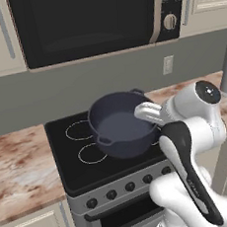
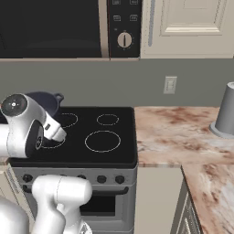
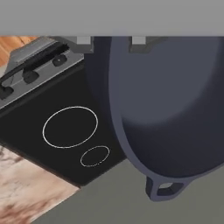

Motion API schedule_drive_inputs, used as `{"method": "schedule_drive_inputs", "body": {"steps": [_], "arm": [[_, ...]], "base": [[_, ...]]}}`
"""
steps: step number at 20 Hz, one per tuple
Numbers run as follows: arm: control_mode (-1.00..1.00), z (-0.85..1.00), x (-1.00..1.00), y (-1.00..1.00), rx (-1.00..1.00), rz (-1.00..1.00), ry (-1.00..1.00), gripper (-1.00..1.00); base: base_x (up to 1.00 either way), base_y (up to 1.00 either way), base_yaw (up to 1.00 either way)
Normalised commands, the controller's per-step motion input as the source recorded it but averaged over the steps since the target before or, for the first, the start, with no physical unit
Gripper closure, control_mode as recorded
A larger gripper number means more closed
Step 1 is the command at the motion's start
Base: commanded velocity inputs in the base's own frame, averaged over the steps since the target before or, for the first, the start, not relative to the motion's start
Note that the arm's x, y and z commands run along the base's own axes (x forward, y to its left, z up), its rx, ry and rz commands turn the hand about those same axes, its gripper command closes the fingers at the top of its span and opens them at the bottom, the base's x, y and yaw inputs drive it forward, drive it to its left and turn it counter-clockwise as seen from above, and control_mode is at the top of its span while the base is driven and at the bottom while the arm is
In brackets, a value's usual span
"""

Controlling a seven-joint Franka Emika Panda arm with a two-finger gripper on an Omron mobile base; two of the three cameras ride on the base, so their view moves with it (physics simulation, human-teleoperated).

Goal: Move the pot and pan from the stove into the sink.

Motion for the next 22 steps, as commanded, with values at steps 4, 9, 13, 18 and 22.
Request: {"method": "schedule_drive_inputs", "body": {"steps": [4,9,13,18,22], "arm": [[-1.0,-0.04,-0.98,-0.17,-0.04,0.09,-0.14,1.0],[-1.0,-0.05,-0.46,-0.02,-0.01,0.05,-0.12,1.0],[-1.0,-0.05,-0.18,-0.03,0.0,0.0,-0.01,1.0],[1.0,0.0,0.0,0.0,0.0,0.0,0.0,1.0],[1.0,0.0,0.0,0.0,0.0,0.0,0.0,1.0]], "base": [[0.0,0.0,0.0],[0.0,0.0,0.0],[0.0,0.0,0.0],[-0.97,-0.23,0.02],[-1.0,-0.21,0.03]]}}
